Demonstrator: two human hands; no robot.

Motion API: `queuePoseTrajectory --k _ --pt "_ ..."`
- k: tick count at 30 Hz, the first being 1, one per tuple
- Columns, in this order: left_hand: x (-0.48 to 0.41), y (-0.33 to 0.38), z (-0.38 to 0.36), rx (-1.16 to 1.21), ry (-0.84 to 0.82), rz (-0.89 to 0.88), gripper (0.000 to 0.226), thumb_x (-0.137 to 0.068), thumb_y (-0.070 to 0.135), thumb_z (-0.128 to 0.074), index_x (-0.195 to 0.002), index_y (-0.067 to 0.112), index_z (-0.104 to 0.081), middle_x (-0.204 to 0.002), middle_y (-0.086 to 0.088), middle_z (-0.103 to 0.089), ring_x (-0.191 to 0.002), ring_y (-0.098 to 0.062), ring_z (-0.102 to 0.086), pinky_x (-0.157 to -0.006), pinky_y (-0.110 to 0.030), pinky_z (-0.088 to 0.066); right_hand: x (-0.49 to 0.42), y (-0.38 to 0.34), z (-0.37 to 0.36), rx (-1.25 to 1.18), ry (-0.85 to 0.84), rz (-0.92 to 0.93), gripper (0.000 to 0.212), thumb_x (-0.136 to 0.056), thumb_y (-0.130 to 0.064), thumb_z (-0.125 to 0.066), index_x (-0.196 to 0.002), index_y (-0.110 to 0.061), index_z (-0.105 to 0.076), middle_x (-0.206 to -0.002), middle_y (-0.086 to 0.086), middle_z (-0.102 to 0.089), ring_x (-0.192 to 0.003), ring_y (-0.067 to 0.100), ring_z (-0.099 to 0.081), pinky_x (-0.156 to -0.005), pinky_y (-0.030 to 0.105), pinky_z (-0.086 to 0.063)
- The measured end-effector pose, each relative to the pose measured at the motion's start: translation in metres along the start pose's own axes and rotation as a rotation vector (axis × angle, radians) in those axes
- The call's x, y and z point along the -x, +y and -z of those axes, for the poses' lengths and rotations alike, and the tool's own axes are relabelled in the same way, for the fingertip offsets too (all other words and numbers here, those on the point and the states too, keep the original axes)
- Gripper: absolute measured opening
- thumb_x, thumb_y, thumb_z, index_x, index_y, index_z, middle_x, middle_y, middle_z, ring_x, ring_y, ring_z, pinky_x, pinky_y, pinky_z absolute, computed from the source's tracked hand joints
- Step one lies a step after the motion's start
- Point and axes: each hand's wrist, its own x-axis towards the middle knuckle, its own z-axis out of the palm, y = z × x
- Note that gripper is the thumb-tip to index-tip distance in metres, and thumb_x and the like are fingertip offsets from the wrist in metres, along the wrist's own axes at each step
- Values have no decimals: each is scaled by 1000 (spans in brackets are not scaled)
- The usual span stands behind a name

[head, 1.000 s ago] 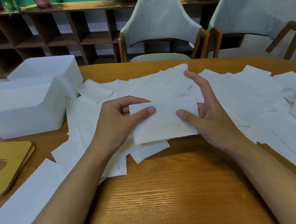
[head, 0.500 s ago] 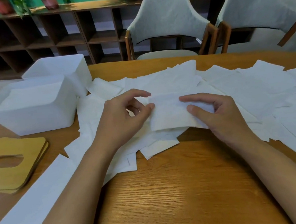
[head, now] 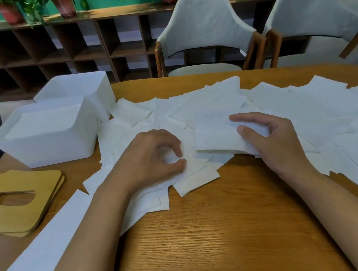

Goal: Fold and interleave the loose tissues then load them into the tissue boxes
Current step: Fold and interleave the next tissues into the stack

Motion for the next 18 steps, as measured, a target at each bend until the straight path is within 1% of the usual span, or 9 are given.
queuePoseTrajectory --k 3,5,6,8,10,13,15,16,18 --pt "-1 2 -2 14 -15 -30 9 -79 30 -83 -78 33 -75 -96 19 -69 -94 -5 -63 -78 -27 -52 0 0 -1 15 -7 5 25 -98 -19 -63 -109 -39 -73 -112 -39 -57 -104 -34 -40 -81 -13 -24" --pt "0 3 -2 93 24 -20 10 -80 22 -82 -77 28 -74 -88 15 -70 -84 -8 -64 -70 -25 -49 1 0 -3 23 -22 13 25 -99 -18 -63 -109 -39 -72 -113 -38 -58 -105 -33 -41 -82 -12 -24" --pt "0 6 -1 165 55 -5 11 -81 18 -81 -78 25 -74 -88 14 -72 -79 -10 -65 -67 -25 -49 2 0 -4 28 -34 17 25 -99 -19 -62 -110 -40 -72 -115 -37 -59 -107 -31 -42 -83 -12 -25" --pt "1 14 -1 371 116 43 13 -83 8 -78 -78 19 -72 -99 12 -76 -70 -14 -66 -66 -30 -53 4 -2 -6 38 -64 28 24 -98 -24 -63 -111 -42 -72 -119 -36 -59 -111 -26 -44 -87 -10 -27" --pt "1 23 -2 547 150 84 12 -87 3 -72 -79 12 -70 -111 10 -76 -64 -19 -69 -73 -36 -56 7 -3 -8 43 -95 49 23 -95 -28 -66 -113 -43 -71 -121 -38 -58 -116 -22 -46 -94 -4 -30" --pt "0 30 -7 670 183 85 9 -92 2 -71 -85 8 -71 -101 2 -79 -78 -24 -76 -85 -47 -62 10 -6 -10 39 -149 83 24 -91 -37 -71 -114 -41 -71 -121 -35 -62 -121 -15 -48 -102 11 -36" --pt "-1 32 -9 735 174 84 4 -94 6 -74 -91 8 -76 -96 -2 -79 -89 -23 -77 -92 -52 -61 13 -10 -10 30 -200 100 27 -86 -50 -71 -112 -42 -71 -117 -39 -62 -118 -15 -49 -100 17 -41" --pt "-1 32 -10 749 152 78 5 -95 9 -74 -95 8 -78 -96 -2 -80 -93 -23 -77 -94 -53 -60 15 -13 -11 29 -225 105 29 -83 -55 -71 -110 -43 -71 -115 -42 -60 -116 -16 -49 -97 17 -42" --pt "-1 35 -12 755 103 50 12 -97 13 -71 -104 9 -80 -99 -3 -80 -100 -22 -77 -97 -50 -59 18 -16 -13 34 -258 108 27 -80 -60 -73 -104 -49 -68 -107 -48 -58 -111 -18 -50 -88 10 -43"
